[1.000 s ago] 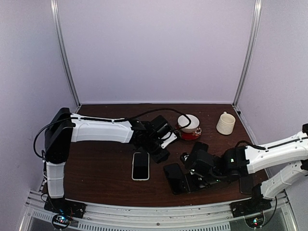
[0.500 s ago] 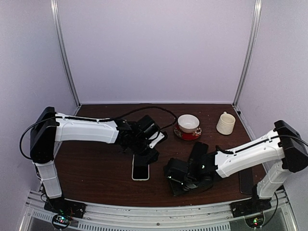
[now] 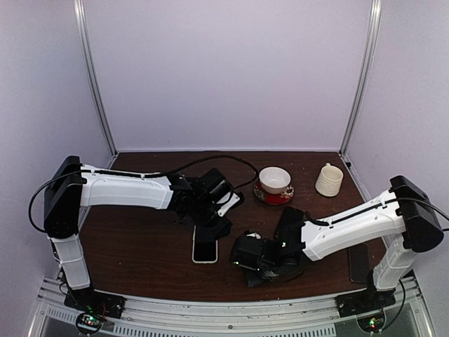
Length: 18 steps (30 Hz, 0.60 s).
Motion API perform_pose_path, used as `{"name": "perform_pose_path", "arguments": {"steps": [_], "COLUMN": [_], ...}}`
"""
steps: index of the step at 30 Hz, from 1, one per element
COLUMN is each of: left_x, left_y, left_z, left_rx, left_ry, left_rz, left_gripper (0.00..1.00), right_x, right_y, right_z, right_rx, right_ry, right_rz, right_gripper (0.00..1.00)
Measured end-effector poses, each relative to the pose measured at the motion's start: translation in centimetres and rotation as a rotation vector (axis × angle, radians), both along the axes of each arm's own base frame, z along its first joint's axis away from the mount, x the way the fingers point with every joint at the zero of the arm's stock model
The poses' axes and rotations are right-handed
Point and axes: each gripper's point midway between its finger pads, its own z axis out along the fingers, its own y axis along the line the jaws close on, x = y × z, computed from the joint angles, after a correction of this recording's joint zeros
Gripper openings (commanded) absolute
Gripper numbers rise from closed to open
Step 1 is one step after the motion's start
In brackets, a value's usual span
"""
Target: Put the phone into the phone case
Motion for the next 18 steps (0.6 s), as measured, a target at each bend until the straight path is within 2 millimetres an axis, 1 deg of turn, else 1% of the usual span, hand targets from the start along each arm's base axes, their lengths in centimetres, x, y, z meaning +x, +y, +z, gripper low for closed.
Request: {"name": "perform_pose_path", "arguments": {"steps": [2,3,5,7,10,15,18], "left_x": [0.0,0.0,-0.1,-0.2,-0.2,-0.1,0.1], "left_y": [0.0,0.0,0.1,0.2,0.2,0.6,1.0], "left_z": [0.0,0.0,-0.2,-0.3,-0.3,-0.1,0.0], "left_rx": [-0.001,-0.001,0.001,0.004,0.001,-0.001,-0.008], "left_ry": [0.001,0.001,0.004,0.009,0.009,0.006,0.002], "left_rz": [0.000,0.000,-0.001,-0.001,-0.001,0.004,0.013], "left_gripper": [0.48,0.48,0.48,0.48,0.48,0.49,0.49], "right_x": [0.0,0.2,0.3,0.6,1.0,1.8,1.9], "right_y": [0.0,0.2,-0.1,-0.4,-0.4,1.6,2.1], "right_z": [0.3,0.8,1.1,1.5,2.2,4.4,4.3], "right_rx": [0.002,0.017,0.016,0.002,-0.013,0.024,0.018], "right_ry": [-0.004,-0.010,-0.009,-0.007,-0.009,-0.034,-0.034], "right_rz": [0.001,0.001,0.008,0.027,0.046,0.083,0.099], "right_gripper": [0.11,0.16,0.23,0.27,0.29,0.30,0.30]}}
